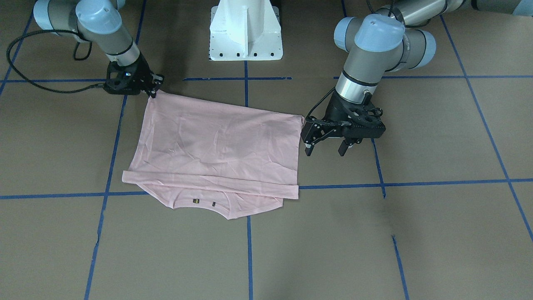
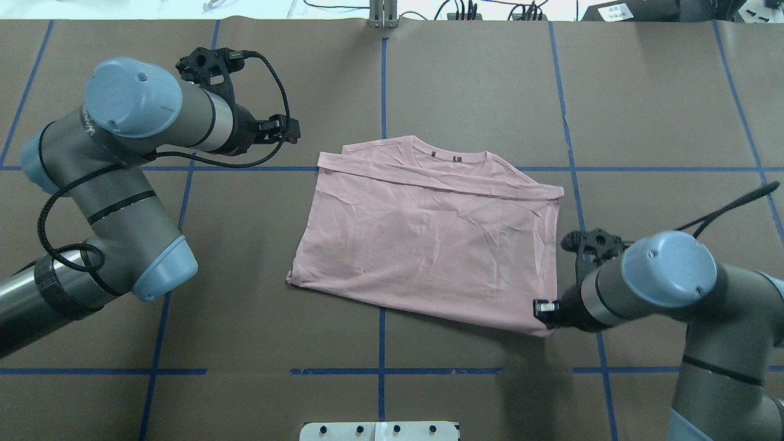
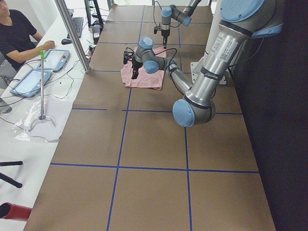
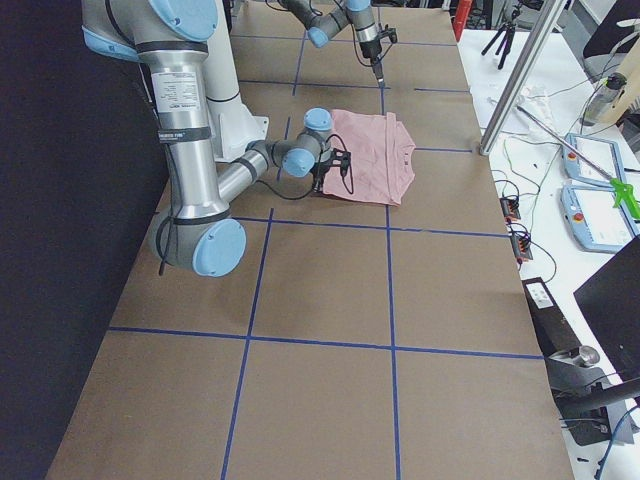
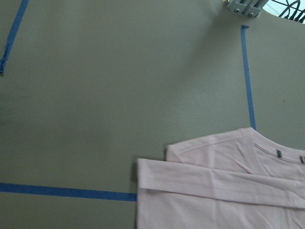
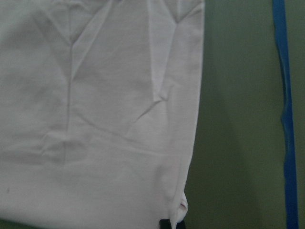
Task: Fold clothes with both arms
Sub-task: 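Drag the folded shirt with the right gripper while the left gripper lowers to its edge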
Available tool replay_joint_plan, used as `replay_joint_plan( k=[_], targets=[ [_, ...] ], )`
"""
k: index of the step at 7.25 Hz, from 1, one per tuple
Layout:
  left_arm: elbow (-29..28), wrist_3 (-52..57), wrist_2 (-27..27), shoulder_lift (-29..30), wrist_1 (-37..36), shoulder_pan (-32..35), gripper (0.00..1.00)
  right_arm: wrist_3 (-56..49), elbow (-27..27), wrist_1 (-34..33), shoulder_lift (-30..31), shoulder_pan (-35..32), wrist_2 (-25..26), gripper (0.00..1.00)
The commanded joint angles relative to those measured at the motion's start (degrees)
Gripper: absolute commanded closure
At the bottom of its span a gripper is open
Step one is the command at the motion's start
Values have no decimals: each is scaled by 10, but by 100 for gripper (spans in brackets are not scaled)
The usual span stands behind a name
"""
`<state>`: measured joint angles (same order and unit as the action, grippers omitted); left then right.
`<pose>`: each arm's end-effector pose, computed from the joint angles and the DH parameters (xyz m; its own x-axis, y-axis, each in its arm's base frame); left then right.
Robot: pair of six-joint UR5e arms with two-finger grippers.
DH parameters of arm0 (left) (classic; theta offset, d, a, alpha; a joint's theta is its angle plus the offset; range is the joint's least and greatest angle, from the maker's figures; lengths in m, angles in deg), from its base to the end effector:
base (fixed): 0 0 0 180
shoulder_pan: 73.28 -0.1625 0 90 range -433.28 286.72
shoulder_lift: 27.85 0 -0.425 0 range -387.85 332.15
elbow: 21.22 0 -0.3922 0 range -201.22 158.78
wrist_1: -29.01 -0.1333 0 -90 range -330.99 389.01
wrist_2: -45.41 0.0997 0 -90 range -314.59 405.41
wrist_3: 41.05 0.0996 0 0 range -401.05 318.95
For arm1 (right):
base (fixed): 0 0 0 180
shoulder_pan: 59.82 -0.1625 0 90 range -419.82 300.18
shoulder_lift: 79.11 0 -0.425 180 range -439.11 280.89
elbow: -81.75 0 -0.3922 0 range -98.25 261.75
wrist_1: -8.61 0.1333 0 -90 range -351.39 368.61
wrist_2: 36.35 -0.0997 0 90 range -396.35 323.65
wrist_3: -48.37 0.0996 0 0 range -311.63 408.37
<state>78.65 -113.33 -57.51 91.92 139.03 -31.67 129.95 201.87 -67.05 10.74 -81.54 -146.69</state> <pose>0.4102 -0.5128 0.2442 0.5128 -0.0587 -0.8565 0.3642 0.9183 0.1551 -0.4061 -0.2680 0.3863 0.6718 0.1198 0.7309 -0.0221 0.9896 -0.1420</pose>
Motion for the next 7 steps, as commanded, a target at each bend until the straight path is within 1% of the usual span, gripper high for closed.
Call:
replay_joint_plan(
  k=[1,2,3,4,5,6,7],
  targets=[
    [9,-1,-3,0,-5,-2,0,67,65,0,62,118,0,100],
    [10,-1,-19,-1,-6,-1,0,95,66,2,62,139,4,1],
    [10,0,-43,0,-19,-2,0,120,81,7,57,139,9,0],
    [13,-8,-89,4,-39,-6,0,122,106,8,52,122,25,0],
    [14,-59,-90,1,-44,-34,0,122,110,8,26,82,29,0],
    [13,-117,-54,1,-72,-82,0,121,105,8,-9,44,29,0],
    [12,-156,-15,6,-107,-127,0,118,102,8,-30,11,29,0]
  ],
)
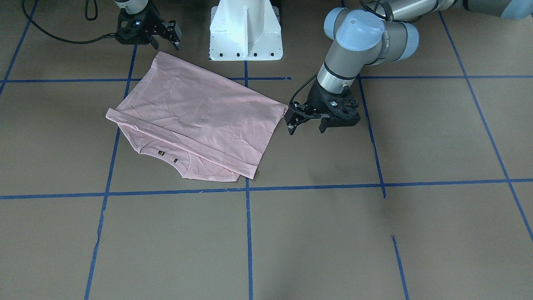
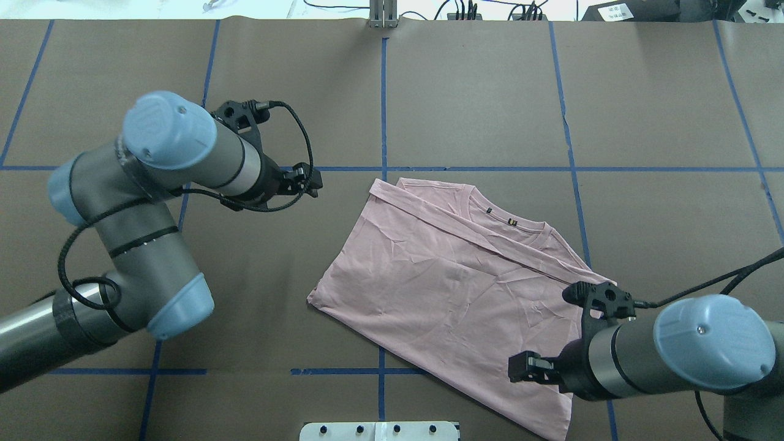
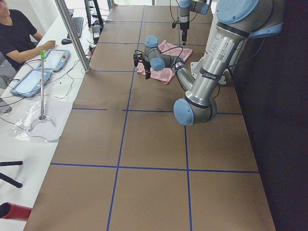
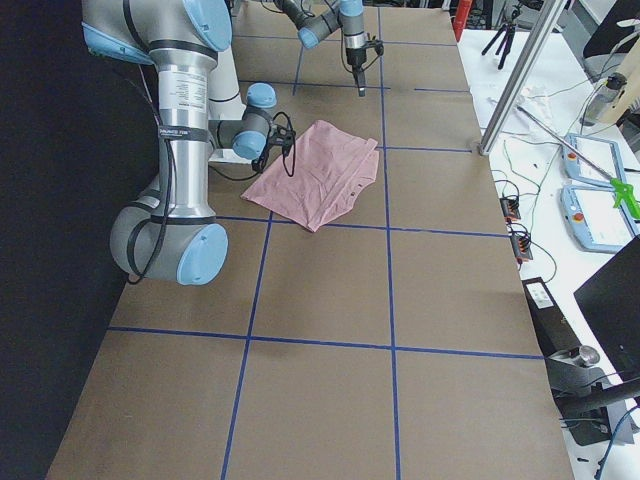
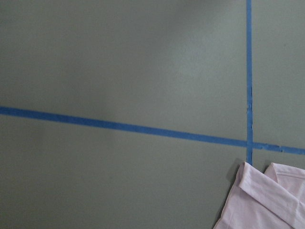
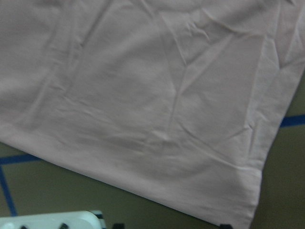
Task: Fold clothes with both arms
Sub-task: 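Drag the folded shirt with the right gripper while the left gripper lowers to its edge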
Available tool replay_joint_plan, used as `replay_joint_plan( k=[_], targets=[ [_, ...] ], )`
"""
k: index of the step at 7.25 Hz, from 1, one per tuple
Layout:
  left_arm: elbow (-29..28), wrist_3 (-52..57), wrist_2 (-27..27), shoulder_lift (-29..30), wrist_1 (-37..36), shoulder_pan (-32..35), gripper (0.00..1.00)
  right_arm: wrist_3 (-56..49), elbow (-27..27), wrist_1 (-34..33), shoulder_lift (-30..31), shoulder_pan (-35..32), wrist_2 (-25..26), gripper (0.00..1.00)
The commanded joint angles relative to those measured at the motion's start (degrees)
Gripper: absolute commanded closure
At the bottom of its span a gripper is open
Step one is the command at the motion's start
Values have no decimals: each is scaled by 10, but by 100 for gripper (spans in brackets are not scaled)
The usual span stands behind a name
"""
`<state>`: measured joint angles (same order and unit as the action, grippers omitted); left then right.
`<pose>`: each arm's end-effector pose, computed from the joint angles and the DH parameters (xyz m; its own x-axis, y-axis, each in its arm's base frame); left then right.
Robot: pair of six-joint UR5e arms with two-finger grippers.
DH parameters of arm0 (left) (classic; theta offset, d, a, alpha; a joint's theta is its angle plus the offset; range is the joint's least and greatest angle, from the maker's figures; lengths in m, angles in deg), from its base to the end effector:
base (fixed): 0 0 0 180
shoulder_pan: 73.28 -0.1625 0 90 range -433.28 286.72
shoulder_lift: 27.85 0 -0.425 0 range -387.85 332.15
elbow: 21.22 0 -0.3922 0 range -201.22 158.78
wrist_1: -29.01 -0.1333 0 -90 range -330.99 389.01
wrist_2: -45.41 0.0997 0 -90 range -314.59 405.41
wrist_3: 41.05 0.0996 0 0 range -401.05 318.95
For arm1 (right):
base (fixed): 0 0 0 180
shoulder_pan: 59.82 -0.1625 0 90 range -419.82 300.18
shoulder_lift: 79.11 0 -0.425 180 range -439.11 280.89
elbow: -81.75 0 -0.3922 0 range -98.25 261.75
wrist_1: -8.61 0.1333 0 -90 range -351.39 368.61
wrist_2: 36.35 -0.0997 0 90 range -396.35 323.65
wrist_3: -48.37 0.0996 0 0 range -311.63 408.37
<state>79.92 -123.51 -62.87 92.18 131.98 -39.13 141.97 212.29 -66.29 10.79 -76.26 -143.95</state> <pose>0.4748 -0.4454 0.2469 0.5229 -0.2042 -0.8276 0.2563 0.9636 -0.0758 -0.3860 -0.2215 0.3031 0.5370 0.2209 0.8142 -0.0639 0.9730 -0.2218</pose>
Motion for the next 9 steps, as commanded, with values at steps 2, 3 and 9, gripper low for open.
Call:
replay_joint_plan(
  k=[2,3,9],
  targets=[
    [-7,-112,61,6,-54,-104,0,-6,-2,0,-45,-73,2,0],
    [-10,-115,62,6,-53,-108,0,-6,-2,0,-45,-76,2,0],
    [-22,-128,76,9,-53,-122,8,-6,-2,0,-48,-80,2,0]
  ],
)
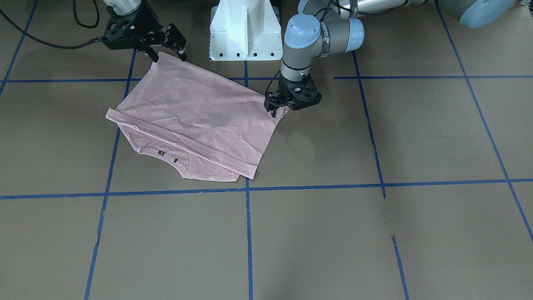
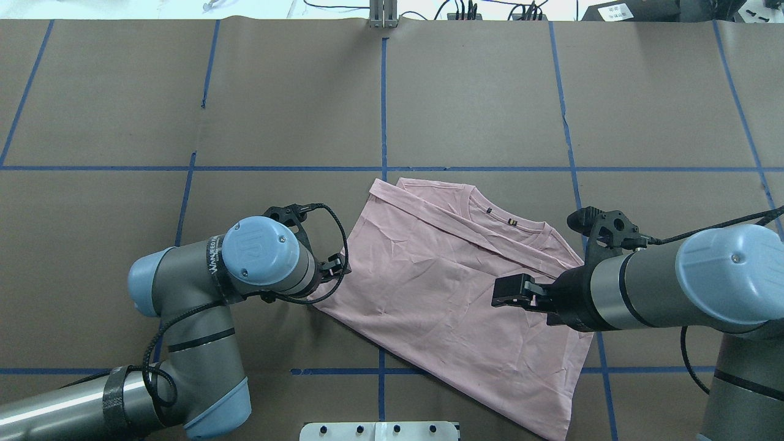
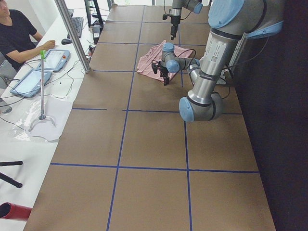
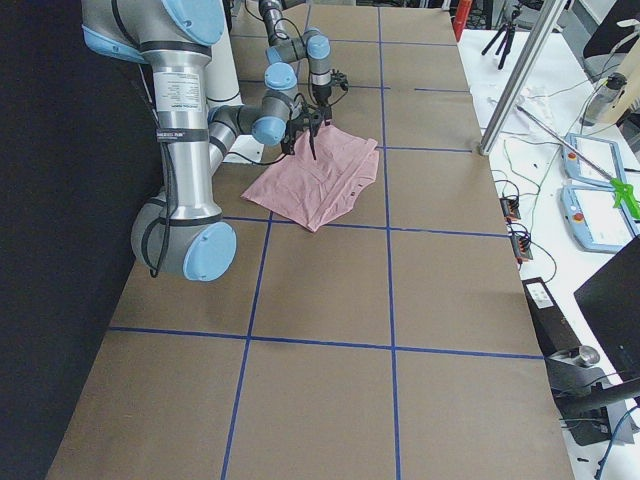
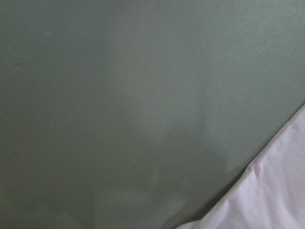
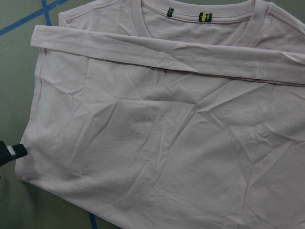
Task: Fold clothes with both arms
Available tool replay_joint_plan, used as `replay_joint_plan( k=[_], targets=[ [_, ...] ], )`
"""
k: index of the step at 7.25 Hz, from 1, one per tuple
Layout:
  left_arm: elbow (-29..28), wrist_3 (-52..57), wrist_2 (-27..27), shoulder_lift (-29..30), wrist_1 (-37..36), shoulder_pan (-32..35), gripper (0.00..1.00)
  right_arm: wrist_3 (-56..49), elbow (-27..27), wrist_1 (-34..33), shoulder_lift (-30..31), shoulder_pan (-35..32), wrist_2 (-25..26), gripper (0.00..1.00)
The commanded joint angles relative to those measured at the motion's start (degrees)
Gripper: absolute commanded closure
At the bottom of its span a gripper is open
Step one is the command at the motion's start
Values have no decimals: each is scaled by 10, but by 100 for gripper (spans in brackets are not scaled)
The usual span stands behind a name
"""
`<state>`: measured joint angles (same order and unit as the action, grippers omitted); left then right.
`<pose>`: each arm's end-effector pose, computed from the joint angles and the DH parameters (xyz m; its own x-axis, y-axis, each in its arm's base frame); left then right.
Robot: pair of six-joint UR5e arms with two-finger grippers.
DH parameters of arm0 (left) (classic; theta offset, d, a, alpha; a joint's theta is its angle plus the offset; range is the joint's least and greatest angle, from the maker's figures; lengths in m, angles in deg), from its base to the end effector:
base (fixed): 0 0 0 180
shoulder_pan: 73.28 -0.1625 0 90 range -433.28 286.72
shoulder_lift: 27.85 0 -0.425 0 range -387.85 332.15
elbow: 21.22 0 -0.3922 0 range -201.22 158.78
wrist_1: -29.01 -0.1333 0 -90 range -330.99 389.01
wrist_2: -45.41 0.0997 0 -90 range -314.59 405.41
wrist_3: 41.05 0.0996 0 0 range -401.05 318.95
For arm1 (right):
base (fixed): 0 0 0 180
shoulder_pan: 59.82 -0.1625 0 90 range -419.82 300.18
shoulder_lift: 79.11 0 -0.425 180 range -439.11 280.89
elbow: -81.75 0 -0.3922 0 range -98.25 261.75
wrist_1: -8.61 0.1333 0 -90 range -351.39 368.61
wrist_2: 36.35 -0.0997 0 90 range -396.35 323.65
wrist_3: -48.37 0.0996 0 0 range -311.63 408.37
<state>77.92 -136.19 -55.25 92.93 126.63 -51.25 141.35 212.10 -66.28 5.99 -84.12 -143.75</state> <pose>0.5667 -0.3532 0.2685 0.6016 -0.3384 -0.7236 0.2972 0.9356 -0.1905 -0.3624 -0.2772 0.2678 0.4420 0.2540 0.8603 -0.1790 0.9648 -0.1929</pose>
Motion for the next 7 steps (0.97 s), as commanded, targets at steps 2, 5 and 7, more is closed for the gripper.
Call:
replay_joint_plan(
  k=[2,5,7],
  targets=[
    [-6,-1,0,3,1,-3,12,0,1,0,0,-3,-1,0],
    [-7,-7,-1,3,1,-5,32,0,1,0,0,-4,-1,0],
    [-6,-9,-2,5,2,-6,89,0,2,0,0,-5,-1,0]
  ],
)
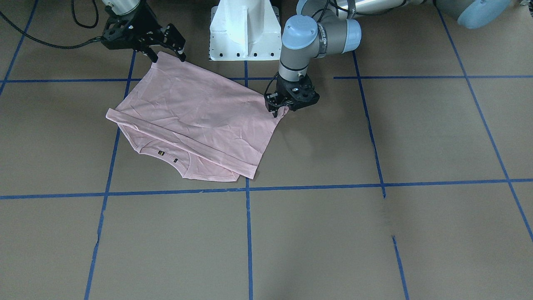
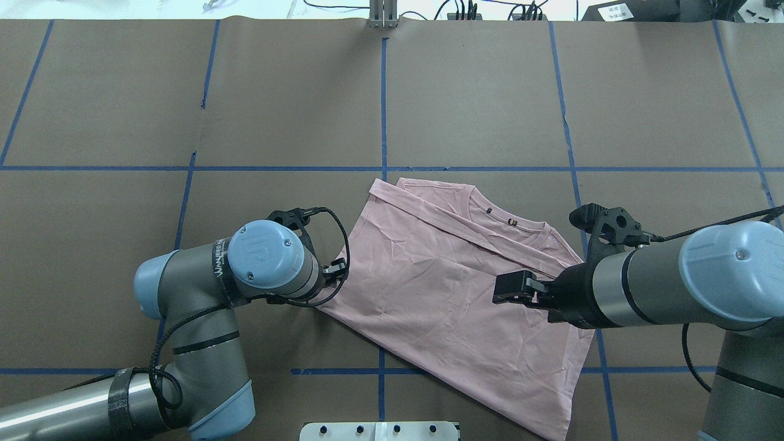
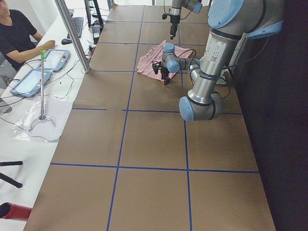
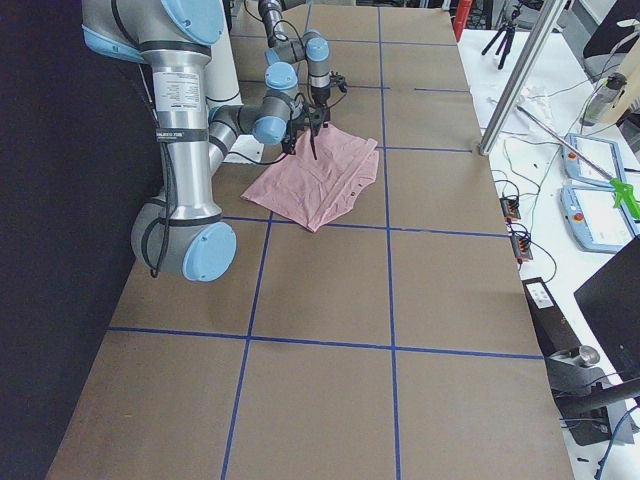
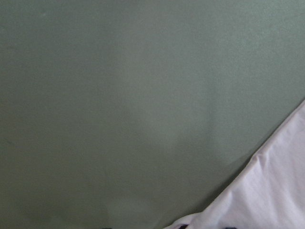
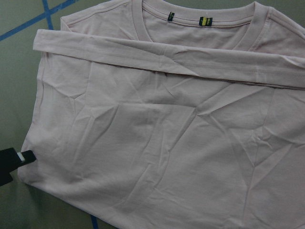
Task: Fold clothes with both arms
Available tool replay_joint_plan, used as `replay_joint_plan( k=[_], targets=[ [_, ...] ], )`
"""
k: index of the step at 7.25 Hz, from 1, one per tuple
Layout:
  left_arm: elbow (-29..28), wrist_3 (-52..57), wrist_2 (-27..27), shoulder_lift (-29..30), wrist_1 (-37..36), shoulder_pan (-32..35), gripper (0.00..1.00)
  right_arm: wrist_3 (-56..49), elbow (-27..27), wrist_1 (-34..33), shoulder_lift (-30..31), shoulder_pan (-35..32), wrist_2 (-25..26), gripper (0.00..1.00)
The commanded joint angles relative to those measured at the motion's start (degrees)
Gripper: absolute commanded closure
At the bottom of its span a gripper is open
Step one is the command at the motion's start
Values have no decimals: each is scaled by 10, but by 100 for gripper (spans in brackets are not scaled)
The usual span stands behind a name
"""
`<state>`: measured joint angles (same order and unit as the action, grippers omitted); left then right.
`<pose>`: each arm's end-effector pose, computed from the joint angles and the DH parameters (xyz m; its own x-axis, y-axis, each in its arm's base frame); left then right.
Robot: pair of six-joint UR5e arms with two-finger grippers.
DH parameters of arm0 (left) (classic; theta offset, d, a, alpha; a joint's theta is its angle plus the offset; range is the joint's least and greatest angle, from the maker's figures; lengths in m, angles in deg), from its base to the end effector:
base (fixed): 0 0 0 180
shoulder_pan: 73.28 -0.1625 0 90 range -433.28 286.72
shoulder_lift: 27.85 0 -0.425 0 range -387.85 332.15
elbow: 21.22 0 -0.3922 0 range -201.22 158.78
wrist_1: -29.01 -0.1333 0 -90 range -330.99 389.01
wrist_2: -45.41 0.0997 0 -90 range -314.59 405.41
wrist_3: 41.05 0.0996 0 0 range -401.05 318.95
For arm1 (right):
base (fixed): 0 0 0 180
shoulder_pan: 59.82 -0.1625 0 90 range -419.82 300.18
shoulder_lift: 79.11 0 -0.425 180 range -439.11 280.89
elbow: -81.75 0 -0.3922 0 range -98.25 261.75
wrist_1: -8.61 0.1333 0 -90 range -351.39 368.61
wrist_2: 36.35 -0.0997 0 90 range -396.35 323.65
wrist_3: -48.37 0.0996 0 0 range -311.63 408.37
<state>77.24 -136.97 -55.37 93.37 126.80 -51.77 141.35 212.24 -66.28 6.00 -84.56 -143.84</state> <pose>0.5735 -0.3493 0.2682 0.6016 -0.3460 -0.7200 0.2956 0.9338 -0.2018 -0.3595 -0.2795 0.2668 0.4384 0.2566 0.8614 -0.1846 0.9637 -0.1931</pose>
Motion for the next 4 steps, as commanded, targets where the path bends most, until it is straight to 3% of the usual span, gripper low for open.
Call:
replay_joint_plan(
  k=[1,4],
  targets=[
    [2,-1,0,1,0,-1,100,0,0,0,0,-1,0,0],
    [10,-1,-4,5,-1,0,100,2,-1,0,3,-1,1,0]
  ],
)
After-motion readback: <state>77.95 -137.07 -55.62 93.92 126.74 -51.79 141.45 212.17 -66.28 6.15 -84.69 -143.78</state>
